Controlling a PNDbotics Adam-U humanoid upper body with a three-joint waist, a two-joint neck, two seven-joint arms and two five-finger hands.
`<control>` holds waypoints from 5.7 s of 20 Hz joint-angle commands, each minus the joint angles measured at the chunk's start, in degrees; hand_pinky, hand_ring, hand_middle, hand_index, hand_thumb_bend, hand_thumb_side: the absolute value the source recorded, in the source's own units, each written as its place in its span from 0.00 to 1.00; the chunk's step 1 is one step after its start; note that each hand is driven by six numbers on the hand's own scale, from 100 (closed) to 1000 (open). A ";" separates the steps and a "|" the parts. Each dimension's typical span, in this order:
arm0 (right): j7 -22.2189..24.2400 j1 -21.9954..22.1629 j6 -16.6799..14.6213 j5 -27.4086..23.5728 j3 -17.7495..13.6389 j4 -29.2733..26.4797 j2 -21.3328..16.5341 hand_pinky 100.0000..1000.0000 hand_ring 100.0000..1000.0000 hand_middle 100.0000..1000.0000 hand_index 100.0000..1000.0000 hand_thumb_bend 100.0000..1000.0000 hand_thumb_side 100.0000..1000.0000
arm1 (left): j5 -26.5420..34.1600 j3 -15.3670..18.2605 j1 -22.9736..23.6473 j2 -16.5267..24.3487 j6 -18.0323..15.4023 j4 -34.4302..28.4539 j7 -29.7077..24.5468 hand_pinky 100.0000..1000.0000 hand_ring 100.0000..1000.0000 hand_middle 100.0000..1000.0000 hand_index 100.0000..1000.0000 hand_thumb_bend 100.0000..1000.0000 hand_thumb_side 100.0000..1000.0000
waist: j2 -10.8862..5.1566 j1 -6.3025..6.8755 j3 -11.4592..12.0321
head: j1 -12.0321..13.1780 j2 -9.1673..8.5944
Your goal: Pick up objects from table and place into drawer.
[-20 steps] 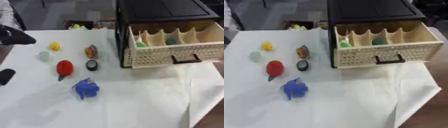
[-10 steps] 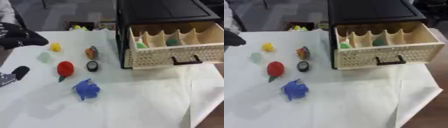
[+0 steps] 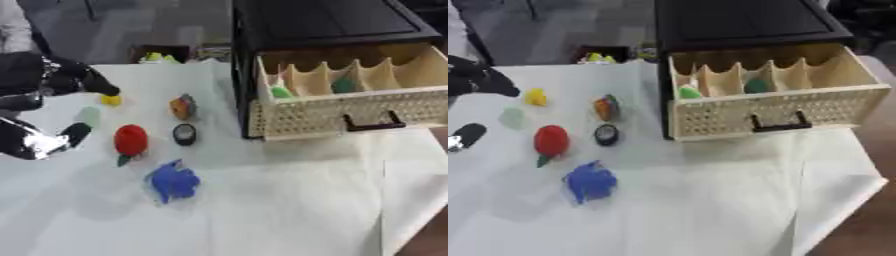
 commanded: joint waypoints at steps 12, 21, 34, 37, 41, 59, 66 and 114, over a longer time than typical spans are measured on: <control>0.50 -1.28 0.67 -0.51 -0.41 -0.49 -0.66 0.18 0.53 0.45 0.75 0.21 0.65 | -9.34 -0.45 -4.84 -4.80 -0.01 14.21 -2.96 0.79 0.92 0.92 1.00 0.00 1.00 | -0.69 0.12 -0.98 | 0.81 -1.13; 0.86 -1.36 0.87 -0.74 -0.42 -0.49 -0.34 0.18 0.52 0.45 0.75 0.21 0.65 | -15.60 -0.34 -5.82 -6.23 -0.82 19.22 -0.93 0.83 0.94 0.92 1.00 0.00 1.00 | -0.51 0.14 -1.07 | 1.07 -1.24; 1.30 -1.10 1.20 -1.37 -0.84 -0.49 0.18 0.17 0.52 0.44 0.74 0.18 0.64 | -22.99 0.56 -5.82 -8.23 -3.02 26.03 0.87 0.77 0.86 0.86 1.00 0.05 1.00 | 0.05 0.32 -1.38 | 1.29 -1.48; 1.35 -1.11 1.21 -1.53 -0.91 -0.49 0.25 0.16 0.52 0.44 0.73 0.18 0.64 | -24.43 0.85 -5.96 -8.76 -3.42 27.25 1.63 0.77 0.87 0.87 1.00 0.05 1.00 | 0.25 0.37 -1.72 | 1.42 -1.68; 1.44 -1.10 1.26 -1.70 -1.03 -0.49 0.42 0.16 0.52 0.43 0.73 0.17 0.63 | -26.41 1.04 -6.28 -9.34 -4.64 28.17 3.01 0.77 0.87 0.87 1.00 0.01 1.00 | 0.59 0.43 -2.04 | 1.73 -1.97; 1.96 -1.14 1.25 -1.73 -1.39 -0.49 0.64 0.15 0.51 0.42 0.72 0.18 0.64 | -34.06 2.61 -6.92 -10.83 -5.68 31.91 7.53 0.78 0.89 0.89 1.00 0.06 1.00 | 2.39 1.04 -3.57 | 2.27 -2.83; 2.09 -1.12 1.35 -1.81 -1.57 -0.49 0.83 0.14 0.51 0.42 0.72 0.18 0.63 | -35.91 3.11 -6.99 -10.91 -5.85 33.10 8.34 0.77 0.88 0.87 1.00 0.08 1.00 | 2.74 1.27 -3.97 | 2.49 -3.33; 1.77 -0.56 1.43 -2.89 -2.90 -0.49 2.00 0.13 0.50 0.40 0.70 0.13 0.62 | -40.09 5.08 -7.66 -11.96 -3.09 37.12 18.94 0.17 0.47 0.46 0.79 0.00 0.23 | 3.92 1.28 -5.33 | 3.30 -5.34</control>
